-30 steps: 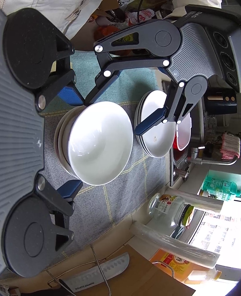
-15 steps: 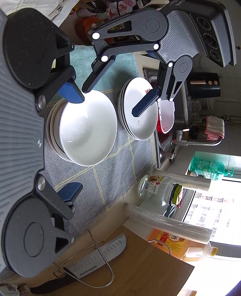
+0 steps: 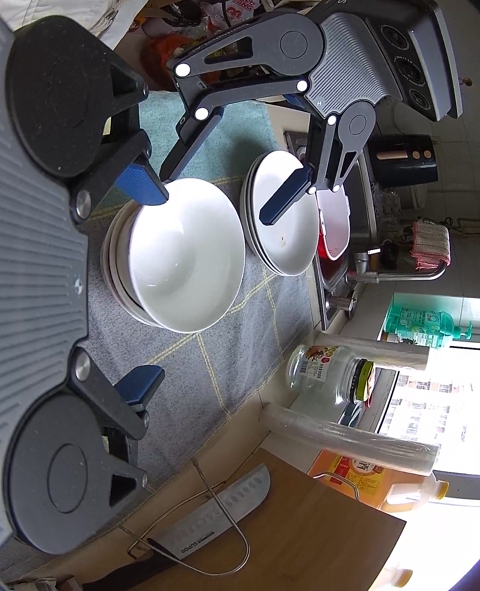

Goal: Organize plates and bowls
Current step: 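Open both grippers and release the bowl onto the stack, then clamp the three-bowl stack between both grippers and lift it, then carry the bowl stack with both grippers onto the white plate stack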

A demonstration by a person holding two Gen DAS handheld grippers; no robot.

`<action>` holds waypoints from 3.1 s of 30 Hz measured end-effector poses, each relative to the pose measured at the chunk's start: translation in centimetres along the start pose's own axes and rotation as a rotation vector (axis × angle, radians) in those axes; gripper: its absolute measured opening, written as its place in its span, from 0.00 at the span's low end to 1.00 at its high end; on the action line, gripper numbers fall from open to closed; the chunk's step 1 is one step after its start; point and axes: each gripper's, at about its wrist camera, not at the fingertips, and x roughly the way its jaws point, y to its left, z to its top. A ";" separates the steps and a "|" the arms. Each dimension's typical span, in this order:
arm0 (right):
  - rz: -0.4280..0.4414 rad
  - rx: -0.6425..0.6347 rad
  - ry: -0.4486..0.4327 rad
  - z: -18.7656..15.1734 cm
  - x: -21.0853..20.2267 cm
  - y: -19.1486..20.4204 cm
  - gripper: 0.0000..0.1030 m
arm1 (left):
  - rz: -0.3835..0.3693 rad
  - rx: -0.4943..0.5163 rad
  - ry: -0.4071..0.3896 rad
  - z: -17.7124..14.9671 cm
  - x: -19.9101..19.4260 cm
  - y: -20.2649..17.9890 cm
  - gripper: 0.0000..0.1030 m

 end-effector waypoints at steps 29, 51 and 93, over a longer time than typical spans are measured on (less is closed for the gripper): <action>-0.011 -0.037 0.046 -1.9 0.6 2.1 1.00 | -0.020 -0.024 0.031 -1.5 0.1 -0.6 0.93; -0.106 0.033 0.110 -2.2 2.8 3.5 1.00 | -0.118 0.033 0.061 -3.5 1.9 1.5 0.93; 0.132 -0.214 0.168 -1.3 7.5 0.8 0.86 | -0.175 0.225 0.146 -1.4 7.4 1.9 0.82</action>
